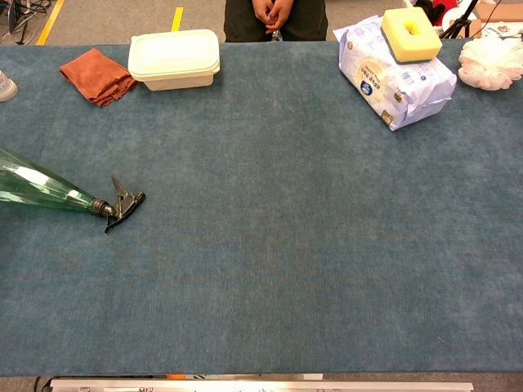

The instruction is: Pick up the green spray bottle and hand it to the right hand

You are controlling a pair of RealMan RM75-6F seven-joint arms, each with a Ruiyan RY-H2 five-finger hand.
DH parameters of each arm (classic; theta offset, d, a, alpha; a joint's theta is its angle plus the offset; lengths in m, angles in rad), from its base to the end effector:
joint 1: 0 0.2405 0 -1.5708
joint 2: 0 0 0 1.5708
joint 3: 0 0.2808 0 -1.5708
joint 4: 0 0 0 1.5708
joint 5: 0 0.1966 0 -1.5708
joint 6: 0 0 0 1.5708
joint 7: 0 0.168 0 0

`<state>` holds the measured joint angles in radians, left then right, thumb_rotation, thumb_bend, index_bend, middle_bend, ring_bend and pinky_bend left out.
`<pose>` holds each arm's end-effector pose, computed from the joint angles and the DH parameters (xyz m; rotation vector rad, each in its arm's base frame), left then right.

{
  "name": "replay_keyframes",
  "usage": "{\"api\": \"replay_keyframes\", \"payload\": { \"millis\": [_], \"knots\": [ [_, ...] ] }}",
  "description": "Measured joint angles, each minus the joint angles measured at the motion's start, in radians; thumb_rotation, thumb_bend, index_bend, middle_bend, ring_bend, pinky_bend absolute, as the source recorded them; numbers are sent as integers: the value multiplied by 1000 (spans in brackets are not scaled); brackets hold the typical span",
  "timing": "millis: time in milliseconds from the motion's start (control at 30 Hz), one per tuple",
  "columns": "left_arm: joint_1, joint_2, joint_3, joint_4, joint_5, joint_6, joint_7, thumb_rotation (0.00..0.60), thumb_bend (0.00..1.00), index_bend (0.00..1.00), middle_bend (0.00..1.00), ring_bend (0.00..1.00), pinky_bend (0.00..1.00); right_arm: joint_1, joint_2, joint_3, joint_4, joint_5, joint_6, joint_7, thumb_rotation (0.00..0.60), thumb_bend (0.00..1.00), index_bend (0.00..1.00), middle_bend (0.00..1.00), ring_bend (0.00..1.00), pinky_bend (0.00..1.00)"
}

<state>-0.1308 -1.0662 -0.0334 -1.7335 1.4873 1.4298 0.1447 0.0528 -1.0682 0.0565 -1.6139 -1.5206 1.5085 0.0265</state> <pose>-0.3046 0.2145 0.1784 -1.4779 -0.8715 -0.8368 -0.3308 -0.1966 0.2025 1.3728 -0.8738 0.8981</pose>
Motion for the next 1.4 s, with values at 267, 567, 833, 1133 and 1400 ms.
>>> {"api": "replay_keyframes", "payload": {
  "millis": [267,567,833,1133,1400],
  "knots": [
    [-8,5,5,-3,6,-15,-4,600,137,188,180,104,237,9,1,7,12,-4,-4,19,600,276,158,312,306,287],
    [-55,43,17,7,32,-104,-55,600,136,141,152,99,224,33,31,43,0,-19,16,37,600,275,158,312,306,287],
    [-139,61,28,52,27,-266,-54,600,136,19,55,17,184,62,52,61,-29,-5,-15,29,600,275,158,312,306,287],
    [-217,35,31,127,-17,-390,34,600,136,7,20,0,169,69,40,55,-18,-9,-21,37,600,275,158,312,306,287],
    [-245,18,38,165,-60,-440,119,600,136,6,15,0,157,67,37,54,-10,-7,-15,43,600,275,158,312,306,287]
  ]
}}
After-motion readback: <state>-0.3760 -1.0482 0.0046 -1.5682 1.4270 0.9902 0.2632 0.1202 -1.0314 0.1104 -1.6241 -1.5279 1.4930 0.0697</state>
